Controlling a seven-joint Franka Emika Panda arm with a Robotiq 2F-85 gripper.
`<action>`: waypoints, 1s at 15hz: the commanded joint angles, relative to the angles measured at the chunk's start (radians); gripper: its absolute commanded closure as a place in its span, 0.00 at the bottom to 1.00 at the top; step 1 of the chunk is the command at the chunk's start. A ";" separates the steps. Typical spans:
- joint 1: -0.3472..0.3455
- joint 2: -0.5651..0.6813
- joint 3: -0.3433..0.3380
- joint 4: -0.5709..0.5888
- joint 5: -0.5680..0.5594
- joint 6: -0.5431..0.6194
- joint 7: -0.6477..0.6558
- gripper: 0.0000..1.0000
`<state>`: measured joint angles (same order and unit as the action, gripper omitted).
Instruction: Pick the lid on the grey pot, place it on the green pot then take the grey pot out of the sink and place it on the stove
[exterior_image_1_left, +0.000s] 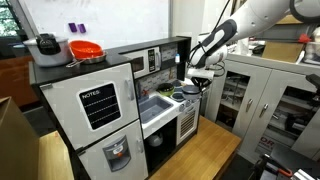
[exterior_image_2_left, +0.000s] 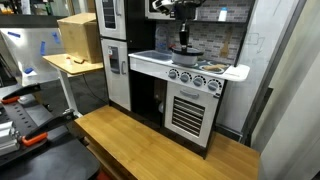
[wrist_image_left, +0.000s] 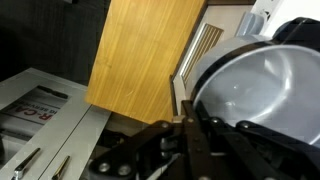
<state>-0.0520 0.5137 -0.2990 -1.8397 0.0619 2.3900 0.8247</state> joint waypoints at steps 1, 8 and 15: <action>-0.048 0.090 0.041 0.134 0.043 -0.024 0.001 0.99; -0.062 0.264 0.039 0.373 0.058 -0.066 0.057 0.99; -0.111 0.345 0.073 0.536 0.078 -0.167 0.076 0.64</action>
<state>-0.1336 0.8368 -0.2641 -1.3707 0.1109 2.2858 0.9101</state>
